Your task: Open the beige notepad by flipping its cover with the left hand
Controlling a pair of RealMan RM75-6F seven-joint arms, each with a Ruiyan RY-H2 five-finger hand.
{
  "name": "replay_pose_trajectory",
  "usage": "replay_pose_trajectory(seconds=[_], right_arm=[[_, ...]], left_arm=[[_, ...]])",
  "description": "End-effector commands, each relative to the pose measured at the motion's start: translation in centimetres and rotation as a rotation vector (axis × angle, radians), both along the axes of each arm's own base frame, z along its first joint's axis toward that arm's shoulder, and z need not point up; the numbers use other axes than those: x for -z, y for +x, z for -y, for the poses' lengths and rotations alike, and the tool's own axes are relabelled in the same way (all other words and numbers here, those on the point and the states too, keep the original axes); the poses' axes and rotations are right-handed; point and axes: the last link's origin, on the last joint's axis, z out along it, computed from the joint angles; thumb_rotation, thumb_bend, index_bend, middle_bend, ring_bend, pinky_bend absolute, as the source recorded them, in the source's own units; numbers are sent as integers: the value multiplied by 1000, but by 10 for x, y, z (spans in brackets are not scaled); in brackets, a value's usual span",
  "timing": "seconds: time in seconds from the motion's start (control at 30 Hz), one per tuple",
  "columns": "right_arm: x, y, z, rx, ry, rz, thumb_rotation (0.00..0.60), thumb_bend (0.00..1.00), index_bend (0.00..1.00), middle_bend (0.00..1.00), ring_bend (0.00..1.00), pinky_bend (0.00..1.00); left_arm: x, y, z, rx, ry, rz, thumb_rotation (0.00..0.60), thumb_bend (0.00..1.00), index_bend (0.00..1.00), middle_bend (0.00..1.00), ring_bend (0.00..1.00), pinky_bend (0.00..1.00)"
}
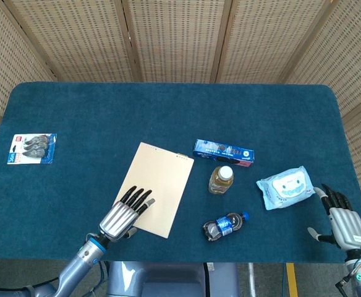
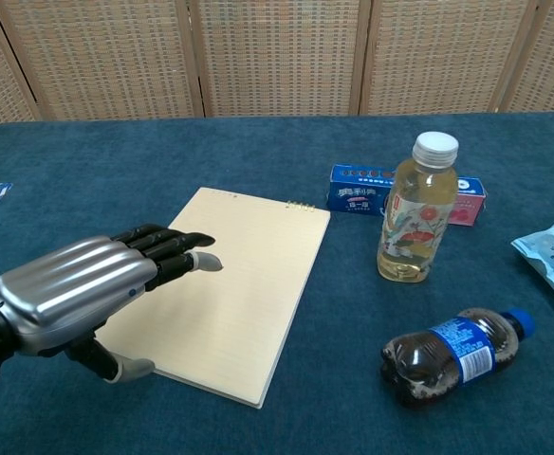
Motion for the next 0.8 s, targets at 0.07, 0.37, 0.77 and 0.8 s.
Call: replay_pose_trajectory(seconds=[0.07, 0.37, 0.77, 0.8], right_arm=[[0, 0, 0, 0, -1, 2, 600, 260, 0, 0, 0, 0], [0, 0, 0, 2, -1, 6, 600, 260, 0, 0, 0, 0], [-1, 0, 0, 7, -2, 15, 600, 260, 0, 0, 0, 0], [-1, 0, 0, 7, -2, 14, 600, 260, 0, 0, 0, 0]], left_arm=[[4, -1, 3, 6, -3, -15, 600, 272, 108, 0, 0, 0], [9, -2, 5, 8, 16, -34, 600, 282, 108, 0, 0, 0], [17, -6, 11, 9, 37, -62, 600, 304, 108, 0, 0, 0], [17, -6, 11, 10, 37, -62, 600, 305, 108, 0, 0, 0]])
